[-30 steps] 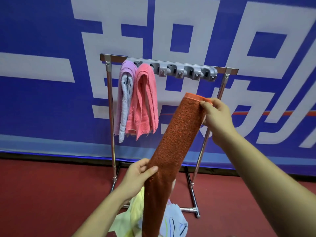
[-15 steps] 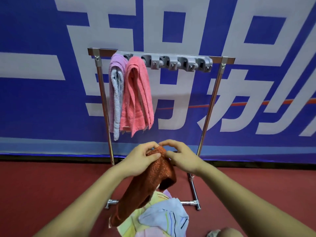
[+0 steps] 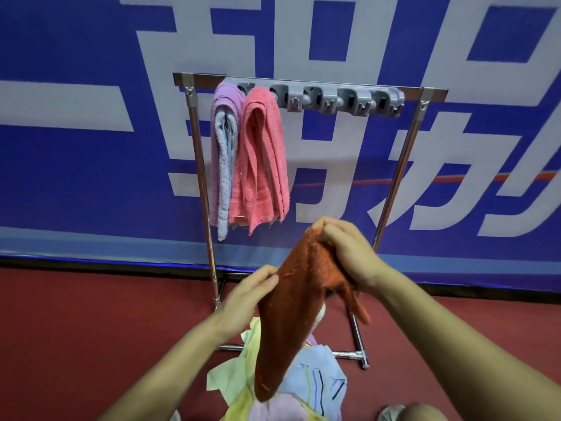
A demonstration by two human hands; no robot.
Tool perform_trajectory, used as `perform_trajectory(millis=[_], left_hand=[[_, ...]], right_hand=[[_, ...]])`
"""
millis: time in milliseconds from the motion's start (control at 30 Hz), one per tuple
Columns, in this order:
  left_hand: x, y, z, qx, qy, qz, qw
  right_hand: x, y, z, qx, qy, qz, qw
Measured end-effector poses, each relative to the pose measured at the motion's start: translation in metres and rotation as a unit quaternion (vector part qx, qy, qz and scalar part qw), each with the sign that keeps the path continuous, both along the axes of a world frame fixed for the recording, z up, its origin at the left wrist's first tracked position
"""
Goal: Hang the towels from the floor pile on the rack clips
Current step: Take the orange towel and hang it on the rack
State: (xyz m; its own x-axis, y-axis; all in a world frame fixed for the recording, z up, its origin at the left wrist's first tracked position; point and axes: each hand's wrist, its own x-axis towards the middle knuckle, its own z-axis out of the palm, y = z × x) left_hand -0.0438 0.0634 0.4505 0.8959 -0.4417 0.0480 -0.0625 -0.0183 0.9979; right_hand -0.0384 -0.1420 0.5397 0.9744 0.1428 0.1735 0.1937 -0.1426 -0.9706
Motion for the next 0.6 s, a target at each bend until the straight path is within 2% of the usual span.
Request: perform_trajectory(millis=[133,267,333,467,600], left_hand=[[-0.002,-0.001,0.002,-0.045,-0.011,0.018,0.999],[0.007,-0.012,0.021,-0.064,-0.027,0.033,0.997],[0.011,-0.020,0.029,-0.078,-0.023,0.034,0.996],[0.017,-0.041,0.040,-0.084,-0.012,0.038,0.996],[0.030,-0.048,0.052,-0.086,0.002,0.041,0.995]], right_hand=[[0.007,-0.030,0.014,0.009,0.013,-0.062,0.998],[0.010,-0.053,-0.003,-0.136,0.054,-0.115,0.982],[0.007,-0.053,-0.017,-0.165,0.066,-0.106,0.978],[0.001,-0.028,-0.044,-0.041,0.125,-0.005,0.991],[0.004,-0.013,-0.052,-0.001,0.117,0.038,0.992]])
